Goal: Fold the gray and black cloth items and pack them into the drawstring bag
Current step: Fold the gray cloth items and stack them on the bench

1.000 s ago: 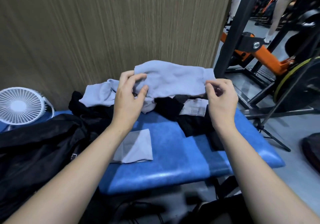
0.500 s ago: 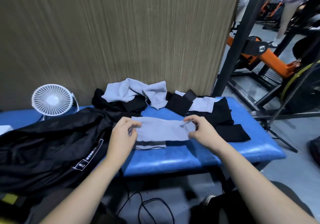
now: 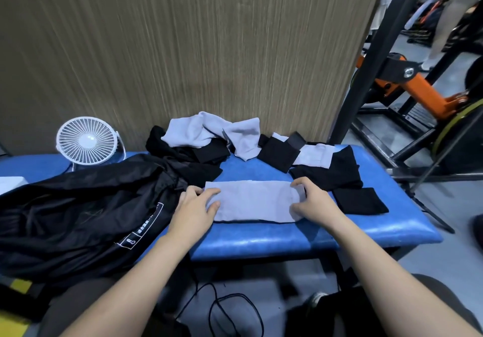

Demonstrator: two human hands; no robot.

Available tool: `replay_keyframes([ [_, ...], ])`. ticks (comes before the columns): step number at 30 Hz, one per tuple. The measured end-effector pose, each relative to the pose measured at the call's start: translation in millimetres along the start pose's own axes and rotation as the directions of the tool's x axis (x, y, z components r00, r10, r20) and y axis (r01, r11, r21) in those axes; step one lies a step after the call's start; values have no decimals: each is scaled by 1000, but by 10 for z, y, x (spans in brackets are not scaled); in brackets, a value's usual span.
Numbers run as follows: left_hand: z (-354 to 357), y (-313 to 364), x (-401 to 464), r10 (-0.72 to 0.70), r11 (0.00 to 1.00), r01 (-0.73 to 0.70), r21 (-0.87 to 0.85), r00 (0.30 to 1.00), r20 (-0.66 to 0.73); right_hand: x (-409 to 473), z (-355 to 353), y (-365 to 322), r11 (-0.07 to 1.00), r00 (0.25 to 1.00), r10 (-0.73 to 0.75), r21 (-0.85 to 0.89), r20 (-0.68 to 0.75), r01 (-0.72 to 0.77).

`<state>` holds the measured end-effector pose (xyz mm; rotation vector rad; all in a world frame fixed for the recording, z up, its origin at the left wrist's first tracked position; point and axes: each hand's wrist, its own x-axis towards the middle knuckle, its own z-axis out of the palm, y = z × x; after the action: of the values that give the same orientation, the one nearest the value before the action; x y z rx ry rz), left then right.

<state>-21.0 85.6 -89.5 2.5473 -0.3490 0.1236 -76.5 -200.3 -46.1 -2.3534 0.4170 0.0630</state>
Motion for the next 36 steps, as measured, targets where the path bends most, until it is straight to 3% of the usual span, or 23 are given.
replay_keyframes([
  [5,-11,-22,53,16,1000,-16,-6,999,46,23,-5,-67,1000,998,-28,11,63,28],
  [12,-30,22,40,-1,982,7,-189,1000,31,19,59,-343,947,935,-303,56,-183,318],
  [17,-52,22,32,5,967,-7,-255,1000,-7,-40,282,-700,850,859,-451,176,-242,496],
  [23,-57,-16,8,58,969,-55,-242,998,7,-29,714,-959,840,843,-528,85,-103,536],
  [29,-83,-4,49,10,961,-1,-276,999,32,-64,1031,-1069,807,808,-589,-49,16,589],
  [33,-126,-68,105,-145,872,172,-458,985,93,-38,1059,-1021,836,809,-547,180,212,518],
  [36,-141,-71,125,-178,868,200,-455,980,91,-44,924,-1011,822,857,-504,368,111,435],
])
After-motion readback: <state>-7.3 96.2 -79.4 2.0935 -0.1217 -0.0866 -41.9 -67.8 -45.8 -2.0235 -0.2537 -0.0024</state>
